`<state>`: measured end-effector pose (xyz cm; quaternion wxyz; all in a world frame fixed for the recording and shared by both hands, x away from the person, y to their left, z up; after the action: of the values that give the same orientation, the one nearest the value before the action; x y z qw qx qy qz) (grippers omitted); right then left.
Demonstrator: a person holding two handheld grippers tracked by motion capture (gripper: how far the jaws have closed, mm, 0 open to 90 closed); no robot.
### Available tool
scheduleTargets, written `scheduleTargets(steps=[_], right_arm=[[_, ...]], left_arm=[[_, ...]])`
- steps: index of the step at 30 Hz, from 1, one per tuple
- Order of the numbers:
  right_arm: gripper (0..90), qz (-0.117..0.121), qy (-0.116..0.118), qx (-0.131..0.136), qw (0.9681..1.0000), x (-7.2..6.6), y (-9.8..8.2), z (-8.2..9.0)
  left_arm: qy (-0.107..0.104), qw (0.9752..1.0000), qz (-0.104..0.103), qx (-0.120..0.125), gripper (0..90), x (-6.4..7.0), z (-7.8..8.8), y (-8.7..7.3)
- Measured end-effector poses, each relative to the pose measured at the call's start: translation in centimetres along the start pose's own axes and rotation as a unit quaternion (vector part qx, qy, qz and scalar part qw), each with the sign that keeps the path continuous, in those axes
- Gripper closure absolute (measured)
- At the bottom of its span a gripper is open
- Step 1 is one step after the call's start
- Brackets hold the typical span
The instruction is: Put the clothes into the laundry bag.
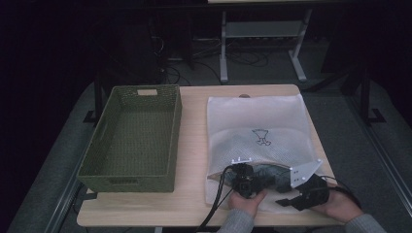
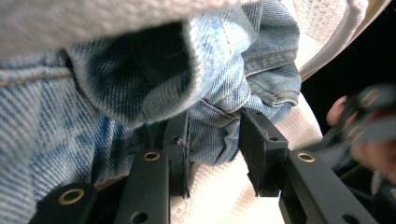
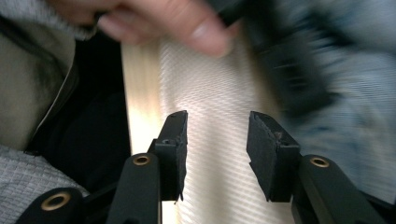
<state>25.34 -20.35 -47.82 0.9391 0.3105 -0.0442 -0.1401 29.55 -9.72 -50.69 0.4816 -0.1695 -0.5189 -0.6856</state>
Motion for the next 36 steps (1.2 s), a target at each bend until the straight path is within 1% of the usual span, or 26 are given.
scheduleTargets(steps=[3, 4, 5, 6, 7, 8, 9, 10, 12, 13, 15, 18, 21, 24, 26, 27, 29, 30, 31, 32, 33, 36], right_arm=[[56.0, 0.008, 0.012, -0.008, 0.9999, -0.8, -0.4, -1.7], [56.0, 0.008, 0.012, -0.008, 0.9999, -0.8, -0.4, -1.7], [55.9, 0.01, 0.017, -0.011, 0.9998, -1.1, -0.4, -2.2], [57.8, 0.022, 0.017, -0.022, 0.9994, -1.4, -0.7, -3.2], [59.4, 0.025, 0.018, -0.026, 0.9992, -1.6, -0.7, -3.6], [62.1, 0.027, 0.017, -0.025, 0.9992, -1.7, -0.7, -3.9], [66.8, 0.028, 0.013, -0.021, 0.9993, -1.7, -0.6, -4.0], [70.8, 0.028, 0.008, -0.022, 0.9993, -1.7, -0.5, -4.0], [80.2, 0.032, 0.0, -0.022, 0.9993, -1.7, -0.4, -4.1], [86.3, 0.032, -0.001, -0.021, 0.9992, -1.8, -0.4, -4.1], [88.8, 0.032, 0.004, -0.022, 0.9992, -1.9, -0.3, -4.2], [89.4, 0.031, 0.009, -0.025, 0.9992, -2.1, -0.3, -4.2], [89.6, 0.028, 0.028, -0.025, 0.9989, -2.5, -0.2, -4.2], [89.8, 0.034, 0.048, -0.026, 0.9979, -3.2, 0.0, -4.3], [89.7, 0.04, 0.054, -0.028, 0.9974, -3.5, 0.1, -4.4], [89.7, 0.041, 0.058, -0.029, 0.9971, -3.5, 0.1, -4.4], [89.3, 0.033, 0.063, -0.03, 0.997, -3.4, 0.1, -4.3], [86.8, 0.031, 0.063, -0.03, 0.9971, -3.2, 0.1, -4.3], [83.1, 0.024, 0.062, -0.028, 0.9974, -3.1, 0.1, -4.1], [78.8, 0.016, 0.063, -0.022, 0.9977, -3.0, 0.1, -3.9], [75.6, 0.013, 0.061, -0.017, 0.9979, -2.9, 0.1, -3.6], [69.7, 0.018, 0.054, -0.018, 0.9982, -3.0, -0.3, -2.8]], left_arm=[[0.001, 1.0, 0.001, -0.002, 64.4, -0.2, 0.0, 0.1], [0.001, 1.0, 0.001, -0.002, 64.5, -0.2, 0.0, 0.1], [0.003, 1.0, 0.001, -0.004, 64.5, -0.3, 0.0, 0.2], [0.005, 1.0, 0.0, -0.003, 65.0, -0.4, -0.1, 0.3], [0.007, 1.0, 0.0, -0.004, 65.1, -0.4, -0.1, 0.3], [0.009, 0.9999, -0.001, -0.005, 65.1, -0.6, -0.1, 0.4], [0.011, 0.9999, 0.0, -0.004, 65.1, -0.6, -0.1, 0.4], [0.015, 0.9999, -0.003, -0.004, 65.5, -0.8, -0.1, 0.5], [0.018, 0.9998, -0.002, -0.003, 65.6, -1.0, -0.1, 0.7], [0.02, 0.9998, -0.003, -0.002, 65.8, -1.1, 0.0, 0.8], [0.024, 0.9997, -0.006, -0.001, 66.6, -1.3, 0.0, 1.0], [0.029, 0.9996, -0.007, 0.0, 68.0, -1.5, 0.0, 1.1], [0.03, 0.9995, -0.008, -0.001, 68.4, -1.5, -0.1, 1.3], [0.031, 0.9995, -0.009, 0.002, 68.7, -1.5, -0.1, 1.5], [0.031, 0.9995, -0.009, 0.004, 68.7, -1.4, -0.1, 1.6], [0.031, 0.9995, -0.009, 0.004, 68.7, -1.4, -0.1, 1.6], [0.03, 0.9995, -0.01, 0.003, 68.5, -1.3, 0.0, 1.5], [0.028, 0.9995, -0.011, 0.004, 68.2, -1.2, 0.1, 1.4], [0.026, 0.9996, -0.012, 0.003, 67.7, -1.0, 0.2, 1.3], [0.024, 0.9996, -0.014, 0.002, 66.7, -0.9, 0.3, 1.1], [0.021, 0.9997, -0.016, 0.001, 65.7, -0.7, 0.4, 0.9], [0.011, 0.9997, -0.023, -0.002, 63.9, 0.0, 0.7, 0.4]])
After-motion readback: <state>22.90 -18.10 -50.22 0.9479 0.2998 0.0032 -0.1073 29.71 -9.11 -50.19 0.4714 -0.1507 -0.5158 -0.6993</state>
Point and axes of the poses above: each handheld gripper's, and its own axes: z roughly backward along the jaws, y roughly out of its top, x roughly to its right, the point moved 7 cm from there along -z, roughly forward along the jaws, and after that the axes turned 5 degrees about -y, right-handed, at the moved point
